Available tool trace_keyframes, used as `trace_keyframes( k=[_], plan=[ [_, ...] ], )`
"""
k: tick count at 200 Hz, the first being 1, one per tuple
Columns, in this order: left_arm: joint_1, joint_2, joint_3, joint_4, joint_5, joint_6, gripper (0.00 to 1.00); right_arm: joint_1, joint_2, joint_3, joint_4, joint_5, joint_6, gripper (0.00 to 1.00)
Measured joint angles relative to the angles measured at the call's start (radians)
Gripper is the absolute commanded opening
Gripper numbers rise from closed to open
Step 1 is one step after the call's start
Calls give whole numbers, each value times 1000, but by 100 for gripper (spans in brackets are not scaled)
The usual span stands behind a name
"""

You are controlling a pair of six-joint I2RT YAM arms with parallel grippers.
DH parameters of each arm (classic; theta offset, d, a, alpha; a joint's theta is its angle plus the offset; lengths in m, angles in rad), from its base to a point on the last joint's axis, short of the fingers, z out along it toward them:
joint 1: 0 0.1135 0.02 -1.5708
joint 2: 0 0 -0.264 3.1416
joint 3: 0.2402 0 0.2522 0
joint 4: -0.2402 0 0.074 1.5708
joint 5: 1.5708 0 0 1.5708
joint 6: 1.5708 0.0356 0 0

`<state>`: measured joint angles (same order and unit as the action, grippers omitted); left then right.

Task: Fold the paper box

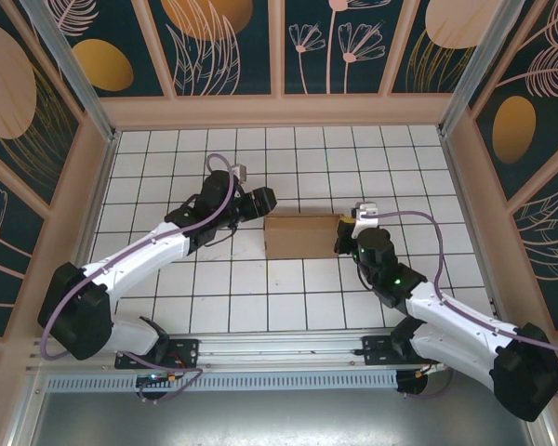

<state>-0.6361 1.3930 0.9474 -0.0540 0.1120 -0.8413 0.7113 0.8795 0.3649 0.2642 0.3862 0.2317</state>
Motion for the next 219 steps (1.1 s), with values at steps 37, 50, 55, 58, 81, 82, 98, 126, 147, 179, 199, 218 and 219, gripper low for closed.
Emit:
trace_keyframes(
  k=[37, 50, 55, 58, 81, 82, 98, 126, 147, 179, 199, 218, 219],
  plan=[
    [0, 1, -80, 46, 48, -56, 57, 4, 0, -2, 2, 20, -10, 0],
    [-1, -6, -117, 81, 68, -82, 56, 5, 0, -3, 2, 25, -10, 0],
    [-2, -11, -129, 95, 73, -93, 57, 6, 0, -5, 2, 26, -10, 0],
    [-3, -15, -137, 103, 75, -98, 56, 6, 0, -6, 3, 26, -10, 0],
    [-11, -44, -185, 148, 89, -132, 56, 11, 0, -15, 15, 38, -10, 0],
    [-11, -45, -188, 150, 90, -133, 56, 11, 0, -15, 15, 39, -10, 0],
    [-18, -55, -215, 179, 90, -147, 55, 13, -5, -23, 21, 44, -14, 0],
    [-27, -66, -261, 236, 94, -171, 49, 18, -39, -44, 20, 42, -18, 0],
    [-30, -66, -282, 276, 99, -181, 44, 20, -58, -56, 17, 36, -18, 0],
    [-32, -59, -285, 299, 100, -185, 36, 20, -69, -68, 19, 20, -18, 5],
    [-32, -47, -282, 311, 92, -185, 36, 20, -73, -73, 20, 7, -16, 16],
    [-32, -40, -279, 312, 82, -185, 34, 20, -89, -75, 12, -4, -10, 29],
    [-32, -40, -278, 312, 82, -185, 34, 20, -92, -75, 11, -4, -5, 30]
  ],
)
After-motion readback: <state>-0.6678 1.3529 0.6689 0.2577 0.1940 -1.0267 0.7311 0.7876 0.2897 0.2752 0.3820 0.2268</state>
